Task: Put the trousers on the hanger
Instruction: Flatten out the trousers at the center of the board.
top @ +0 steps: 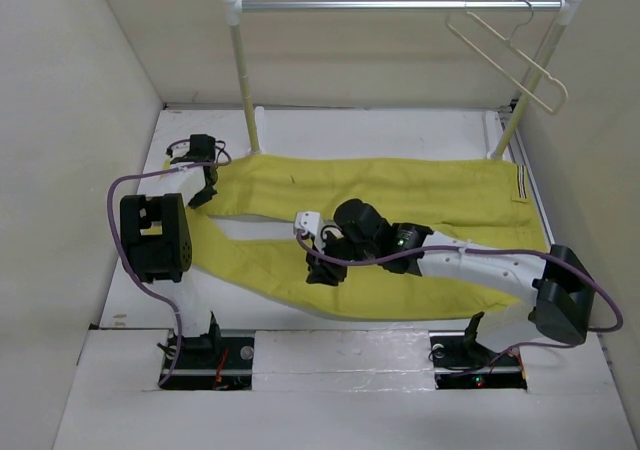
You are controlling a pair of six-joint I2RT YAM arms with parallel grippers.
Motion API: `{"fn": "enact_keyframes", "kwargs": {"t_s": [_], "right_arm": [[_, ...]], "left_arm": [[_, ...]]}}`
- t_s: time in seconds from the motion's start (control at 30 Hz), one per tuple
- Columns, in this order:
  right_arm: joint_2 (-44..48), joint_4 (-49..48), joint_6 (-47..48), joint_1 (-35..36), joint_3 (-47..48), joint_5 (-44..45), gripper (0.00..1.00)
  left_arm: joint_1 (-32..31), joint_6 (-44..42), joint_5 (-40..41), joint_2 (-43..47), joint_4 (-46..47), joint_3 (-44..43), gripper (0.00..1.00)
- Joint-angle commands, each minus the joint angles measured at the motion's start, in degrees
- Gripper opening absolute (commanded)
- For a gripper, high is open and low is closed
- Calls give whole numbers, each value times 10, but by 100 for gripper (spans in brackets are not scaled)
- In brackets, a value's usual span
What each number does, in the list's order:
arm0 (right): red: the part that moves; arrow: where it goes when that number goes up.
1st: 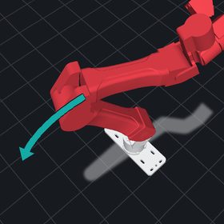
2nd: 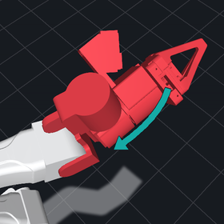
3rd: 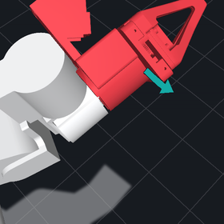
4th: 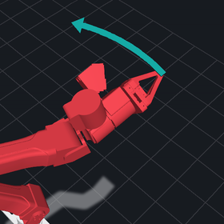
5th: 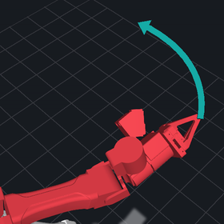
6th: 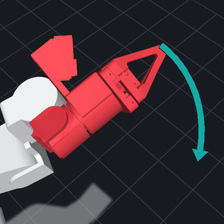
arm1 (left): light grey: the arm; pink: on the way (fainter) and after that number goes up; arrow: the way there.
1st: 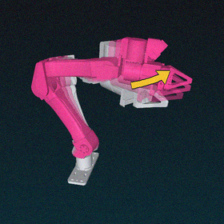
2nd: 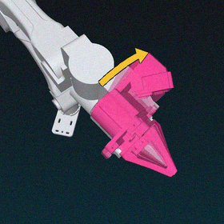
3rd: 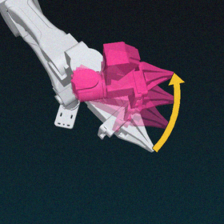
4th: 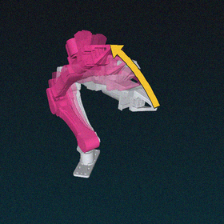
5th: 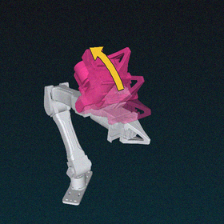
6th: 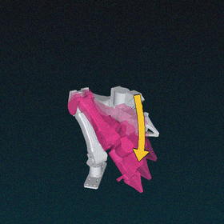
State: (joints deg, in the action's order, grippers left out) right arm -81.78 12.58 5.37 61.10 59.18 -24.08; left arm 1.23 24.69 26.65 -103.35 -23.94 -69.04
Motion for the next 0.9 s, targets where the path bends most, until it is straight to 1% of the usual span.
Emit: {"fn": "enact_keyframes", "kwargs": {"t_s": [0.0,0.1,0.17,0.23,0.27,0.3,0.33,0.37,0.4,0.43,0.47,0.5,0.53,0.57,0.63,0.67,0.7,0.73,0.77,0.8,0.83,0.87], "right_arm": [[32,14,11,-27,3,15,38],[62,34,15,-59,-7,26,38],[89,61,6,-79,-17,60,38],[114,93,-2,-109,-33,97,38],[142,106,-17,-120,-52,114,38],[158,123,-25,-133,-67,127,38],[175,126,-32,-162,-83,139,37],[194,129,-42,-178,-99,141,34],[225,141,-46,-197,-127,141,33],[242,148,-46,-233,-138,142,31],[256,161,-42,-252,-145,143,23],[284,188,-39,-271,-154,146,20],[297,199,-33,-289,-156,149,17],[307,212,-20,-325,-156,150,12],[334,237,-6,-357,-151,150,9],[339,246,8,-385,-146,151,9],[343,277,18,-412,-128,156,9],[343,278,18,-412,-128,156,10],[341,289,36,-439,-122,155,18],[341,295,36,-455,-122,155,18],[334,297,43,-473,-122,142,29],[332,301,56,-490,-124,133,33]], "left_arm": [[3,1,34,13,-14,-8,0],[3,5,48,35,-30,-14,0],[3,9,55,55,-44,-22,0],[3,22,62,98,-69,-24,0],[3,26,61,118,-73,-21,0],[3,32,53,160,-83,-17,0],[3,38,47,183,-87,-15,0],[3,49,40,210,-89,-8,0],[3,54,29,257,-95,-5,0],[3,59,24,280,-96,-2,0],[3,69,24,304,-99,2,0],[3,73,21,341,-106,3,0],[3,78,23,357,-114,1,0],[3,92,28,369,-122,-5,0],[3,106,40,409,-142,-11,0],[3,113,44,423,-146,-16,0],[3,129,59,466,-157,-22,0],[3,129,60,467,-157,-26,0],[3,137,73,494,-158,-39,0],[3,140,77,508,-156,-39,0],[3,140,79,516,-153,-52,0],[3,141,84,525,-152,-59,0]]}}
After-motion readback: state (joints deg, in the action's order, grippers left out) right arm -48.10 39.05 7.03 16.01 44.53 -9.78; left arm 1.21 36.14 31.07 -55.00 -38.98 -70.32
